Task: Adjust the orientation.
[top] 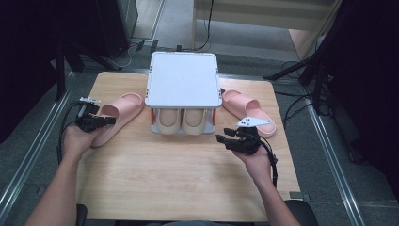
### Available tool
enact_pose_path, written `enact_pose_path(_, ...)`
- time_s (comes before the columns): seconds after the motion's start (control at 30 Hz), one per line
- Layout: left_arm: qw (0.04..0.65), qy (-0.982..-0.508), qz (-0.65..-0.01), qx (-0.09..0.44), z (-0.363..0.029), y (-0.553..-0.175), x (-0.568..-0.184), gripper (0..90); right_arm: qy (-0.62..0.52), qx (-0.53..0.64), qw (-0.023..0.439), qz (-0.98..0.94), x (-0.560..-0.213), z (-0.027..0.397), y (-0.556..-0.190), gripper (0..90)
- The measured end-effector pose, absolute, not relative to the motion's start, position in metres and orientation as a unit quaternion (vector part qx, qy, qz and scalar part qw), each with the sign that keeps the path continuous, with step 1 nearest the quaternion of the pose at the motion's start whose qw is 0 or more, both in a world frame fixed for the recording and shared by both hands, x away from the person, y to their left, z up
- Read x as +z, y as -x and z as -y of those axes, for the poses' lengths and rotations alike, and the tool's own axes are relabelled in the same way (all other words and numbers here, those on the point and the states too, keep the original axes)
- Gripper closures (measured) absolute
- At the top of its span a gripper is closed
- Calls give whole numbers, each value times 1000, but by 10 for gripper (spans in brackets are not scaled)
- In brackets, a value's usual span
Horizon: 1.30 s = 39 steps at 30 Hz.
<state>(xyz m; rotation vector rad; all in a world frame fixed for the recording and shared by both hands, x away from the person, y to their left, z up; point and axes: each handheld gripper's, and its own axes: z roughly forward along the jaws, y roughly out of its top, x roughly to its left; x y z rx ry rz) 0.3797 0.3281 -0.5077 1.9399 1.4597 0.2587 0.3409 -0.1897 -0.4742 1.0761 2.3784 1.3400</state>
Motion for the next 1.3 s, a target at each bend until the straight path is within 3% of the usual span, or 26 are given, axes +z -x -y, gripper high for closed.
enact_pose_path(0.57,353,-747,-556,91,-301,-386,-508,848,-356,454,98,-811,-475,181,-345,535)
enact_pose_path(0.97,367,-732,-564,107,-322,-364,-480,494,-361,454,99,-808,-475,185,-345,536)
enact_pose_path(1.3,366,-708,-591,124,-347,-365,-481,414,-366,451,104,-807,-476,188,-344,536)
